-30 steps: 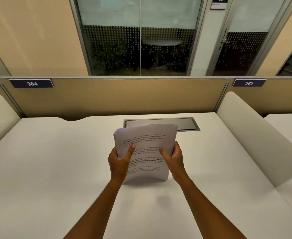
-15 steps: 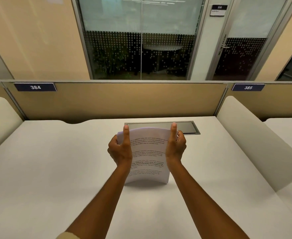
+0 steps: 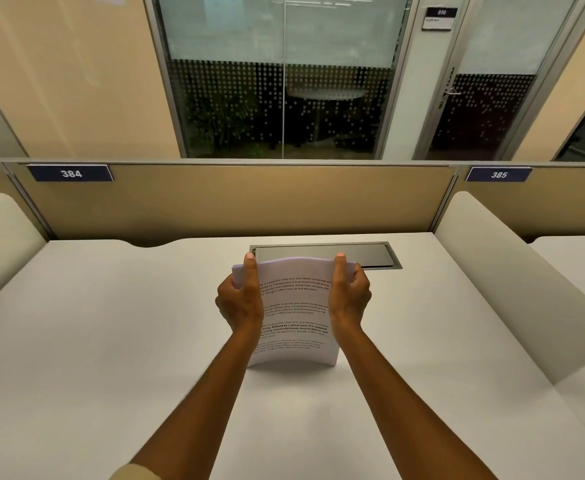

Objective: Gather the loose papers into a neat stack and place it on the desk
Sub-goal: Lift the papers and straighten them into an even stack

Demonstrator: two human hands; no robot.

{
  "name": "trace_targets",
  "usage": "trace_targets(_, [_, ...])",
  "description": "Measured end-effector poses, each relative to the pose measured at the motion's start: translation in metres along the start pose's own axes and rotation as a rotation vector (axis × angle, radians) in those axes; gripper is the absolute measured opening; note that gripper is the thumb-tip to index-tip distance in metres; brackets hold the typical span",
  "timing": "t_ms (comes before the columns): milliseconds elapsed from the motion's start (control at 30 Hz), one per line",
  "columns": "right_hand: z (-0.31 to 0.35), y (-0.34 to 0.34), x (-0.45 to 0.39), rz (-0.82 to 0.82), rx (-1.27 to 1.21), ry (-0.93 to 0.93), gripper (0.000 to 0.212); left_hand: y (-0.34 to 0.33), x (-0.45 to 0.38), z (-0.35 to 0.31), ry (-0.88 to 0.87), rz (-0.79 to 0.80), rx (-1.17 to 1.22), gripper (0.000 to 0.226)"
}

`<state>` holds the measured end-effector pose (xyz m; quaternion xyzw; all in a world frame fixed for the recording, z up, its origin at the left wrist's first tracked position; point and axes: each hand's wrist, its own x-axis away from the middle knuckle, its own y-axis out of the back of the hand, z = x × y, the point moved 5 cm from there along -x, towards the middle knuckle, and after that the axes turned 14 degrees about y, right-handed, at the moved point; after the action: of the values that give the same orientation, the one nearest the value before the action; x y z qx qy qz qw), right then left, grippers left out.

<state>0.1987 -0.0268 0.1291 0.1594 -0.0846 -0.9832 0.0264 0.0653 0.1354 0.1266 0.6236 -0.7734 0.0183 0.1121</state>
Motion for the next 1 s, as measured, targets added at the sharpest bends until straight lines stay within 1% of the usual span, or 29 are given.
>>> trace_targets(100, [-0.002, 0.0, -0.001, 0.009, 0.001, -0.021, 0.047, -0.001, -0.002, -0.002, 0.0, 0.003, -0.003, 0.05])
trace_targets(200, [-0.001, 0.0, -0.002, 0.005, -0.008, -0.03, 0.039, -0.001, -0.003, -0.002, -0.004, 0.009, -0.011, 0.05])
trace_targets(267, [0.0, 0.0, -0.002, -0.001, -0.015, -0.032, 0.038, -0.001, -0.003, -0.002, -0.005, 0.004, -0.01, 0.049])
trace_targets(367, [0.002, 0.001, -0.003, -0.007, -0.018, -0.029, 0.039, -0.002, -0.003, -0.003, -0.008, 0.012, -0.002, 0.049])
trace_targets(500, [0.006, 0.002, -0.001, -0.012, -0.043, -0.02, 0.041, -0.001, -0.002, -0.001, -0.054, 0.073, -0.01, 0.058])
trace_targets(600, [0.006, 0.004, 0.004, 0.002, -0.059, 0.001, 0.048, 0.001, 0.0, 0.006, -0.116, 0.106, -0.058, 0.061])
trace_targets(667, [0.003, 0.004, 0.01, 0.019, -0.073, 0.021, 0.055, 0.001, 0.0, 0.016, -0.123, 0.126, -0.088, 0.058])
trace_targets(733, [-0.003, 0.004, 0.018, 0.059, -0.082, 0.035, 0.06, 0.001, 0.0, 0.027, -0.108, 0.168, -0.095, 0.052])
trace_targets(867, [-0.023, -0.001, 0.033, 0.205, -0.061, 0.083, 0.048, 0.001, -0.001, 0.057, -0.022, 0.27, -0.067, 0.047])
trace_targets(1000, [-0.052, -0.002, 0.045, 0.288, 0.02, 0.04, 0.042, 0.001, 0.0, 0.077, 0.063, 0.329, -0.03, 0.035])
